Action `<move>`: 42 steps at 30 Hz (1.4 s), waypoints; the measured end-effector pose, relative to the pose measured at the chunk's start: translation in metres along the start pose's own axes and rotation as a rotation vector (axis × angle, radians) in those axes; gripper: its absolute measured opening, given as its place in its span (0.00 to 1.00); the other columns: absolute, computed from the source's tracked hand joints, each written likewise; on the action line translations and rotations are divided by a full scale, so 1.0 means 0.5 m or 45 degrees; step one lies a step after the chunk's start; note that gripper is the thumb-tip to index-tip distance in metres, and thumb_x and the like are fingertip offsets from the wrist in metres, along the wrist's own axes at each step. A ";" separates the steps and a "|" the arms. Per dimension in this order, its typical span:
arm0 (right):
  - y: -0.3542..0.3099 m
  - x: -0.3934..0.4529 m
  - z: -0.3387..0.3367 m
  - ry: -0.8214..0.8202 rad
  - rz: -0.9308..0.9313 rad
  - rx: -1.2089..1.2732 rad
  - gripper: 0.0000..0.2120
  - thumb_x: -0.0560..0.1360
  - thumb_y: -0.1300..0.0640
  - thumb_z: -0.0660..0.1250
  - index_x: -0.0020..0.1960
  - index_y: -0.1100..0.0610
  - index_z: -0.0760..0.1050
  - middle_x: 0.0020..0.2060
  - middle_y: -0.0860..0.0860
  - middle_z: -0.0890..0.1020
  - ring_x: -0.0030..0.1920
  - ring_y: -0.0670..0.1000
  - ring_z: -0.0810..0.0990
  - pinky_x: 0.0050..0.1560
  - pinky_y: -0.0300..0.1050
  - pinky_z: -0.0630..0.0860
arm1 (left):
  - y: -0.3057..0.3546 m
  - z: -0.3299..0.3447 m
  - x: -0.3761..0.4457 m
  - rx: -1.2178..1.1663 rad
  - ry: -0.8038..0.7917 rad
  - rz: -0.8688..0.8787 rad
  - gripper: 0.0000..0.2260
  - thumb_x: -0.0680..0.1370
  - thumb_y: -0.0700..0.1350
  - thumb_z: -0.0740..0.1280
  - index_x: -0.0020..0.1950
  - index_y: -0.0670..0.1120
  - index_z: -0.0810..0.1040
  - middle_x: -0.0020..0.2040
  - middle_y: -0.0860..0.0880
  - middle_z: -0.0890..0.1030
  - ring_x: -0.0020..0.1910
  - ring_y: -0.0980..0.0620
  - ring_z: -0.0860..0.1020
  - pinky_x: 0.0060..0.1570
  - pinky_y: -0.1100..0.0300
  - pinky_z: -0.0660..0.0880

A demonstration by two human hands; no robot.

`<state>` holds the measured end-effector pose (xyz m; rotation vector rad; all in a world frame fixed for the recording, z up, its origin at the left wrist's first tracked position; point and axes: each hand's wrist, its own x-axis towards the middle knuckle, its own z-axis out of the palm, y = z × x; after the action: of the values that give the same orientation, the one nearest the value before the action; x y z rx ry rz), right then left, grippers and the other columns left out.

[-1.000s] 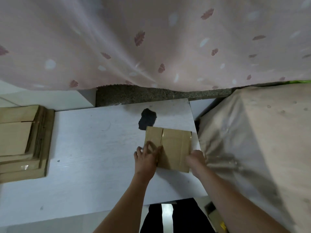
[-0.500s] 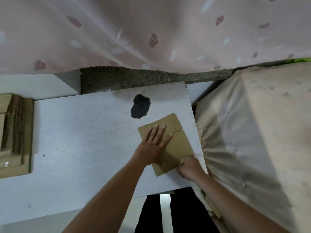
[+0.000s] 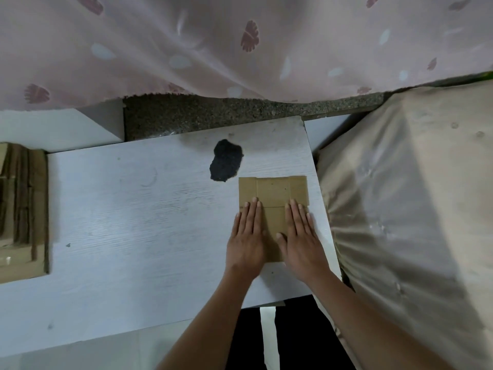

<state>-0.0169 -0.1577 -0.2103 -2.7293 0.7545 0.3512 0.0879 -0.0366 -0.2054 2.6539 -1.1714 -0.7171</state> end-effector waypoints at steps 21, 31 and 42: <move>0.001 0.014 -0.073 0.061 0.807 0.640 0.25 0.76 0.52 0.70 0.69 0.61 0.67 0.61 0.61 0.76 0.59 0.61 0.77 0.53 0.47 0.73 | 0.112 -0.031 0.000 -0.214 -0.024 -0.719 0.39 0.81 0.46 0.66 0.81 0.54 0.40 0.79 0.37 0.46 0.75 0.36 0.60 0.72 0.43 0.64; 0.035 0.028 -0.137 -0.252 0.977 1.239 0.18 0.71 0.53 0.75 0.57 0.58 0.78 0.47 0.53 0.84 0.46 0.53 0.82 0.44 0.45 0.78 | 0.063 -0.147 -0.030 -0.900 0.030 -1.045 0.12 0.78 0.37 0.64 0.62 0.41 0.75 0.60 0.41 0.78 0.57 0.42 0.77 0.58 0.50 0.77; -0.046 0.005 -0.300 -0.146 0.328 1.200 0.13 0.75 0.53 0.73 0.55 0.50 0.73 0.47 0.45 0.79 0.46 0.44 0.78 0.40 0.37 0.71 | 0.113 -0.255 -0.174 -1.401 0.594 -1.173 0.16 0.78 0.49 0.72 0.62 0.48 0.72 0.57 0.48 0.80 0.51 0.48 0.77 0.50 0.55 0.75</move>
<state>0.0206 -0.1902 -0.0667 -1.7258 0.9331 0.1393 0.0619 -0.0181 -0.0442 2.0025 0.5395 -0.5220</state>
